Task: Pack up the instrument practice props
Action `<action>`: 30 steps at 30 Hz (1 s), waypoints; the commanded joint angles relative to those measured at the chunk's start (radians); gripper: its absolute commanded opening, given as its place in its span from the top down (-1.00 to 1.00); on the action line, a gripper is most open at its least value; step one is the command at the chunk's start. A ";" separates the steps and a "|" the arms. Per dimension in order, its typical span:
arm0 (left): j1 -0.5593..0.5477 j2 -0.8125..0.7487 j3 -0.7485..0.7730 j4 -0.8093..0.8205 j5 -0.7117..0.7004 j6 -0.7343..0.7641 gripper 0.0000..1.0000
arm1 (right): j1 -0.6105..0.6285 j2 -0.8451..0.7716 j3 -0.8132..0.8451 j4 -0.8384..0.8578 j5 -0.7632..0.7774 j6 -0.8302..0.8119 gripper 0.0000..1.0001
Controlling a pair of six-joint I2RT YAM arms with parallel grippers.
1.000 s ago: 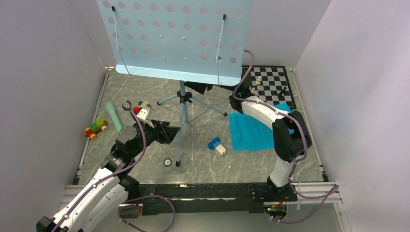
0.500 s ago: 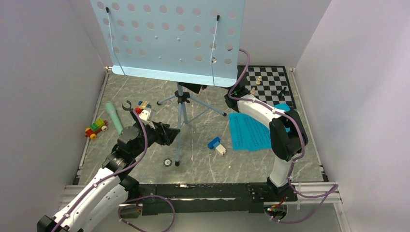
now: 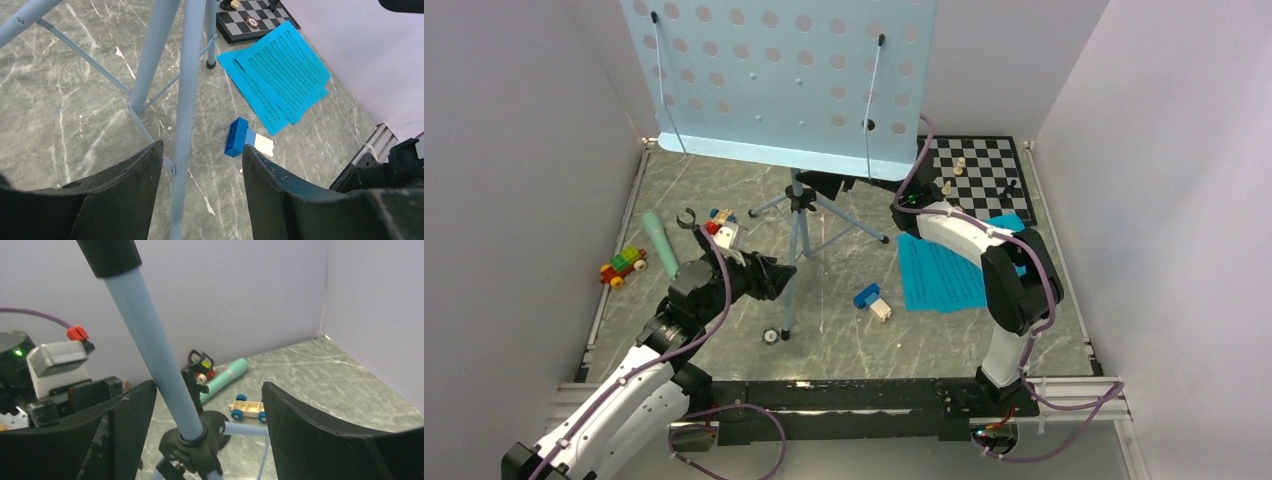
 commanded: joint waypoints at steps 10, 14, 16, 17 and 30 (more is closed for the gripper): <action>-0.015 0.023 -0.003 0.062 0.019 -0.017 -0.25 | 0.008 -0.034 0.001 0.079 0.037 -0.095 -0.65; -0.023 0.032 -0.003 0.067 0.015 -0.017 -0.24 | 0.008 0.007 0.043 0.146 0.039 -0.040 -0.67; -0.026 0.035 -0.001 0.069 0.013 -0.015 -0.23 | 0.009 0.023 0.059 0.177 0.042 -0.019 -0.68; -0.027 0.035 -0.001 0.070 0.012 -0.014 -0.23 | 0.010 0.031 0.069 0.183 0.040 -0.012 -0.69; -0.049 0.066 0.006 0.082 0.004 -0.009 -0.21 | 0.039 0.082 0.164 0.086 0.014 -0.073 -0.64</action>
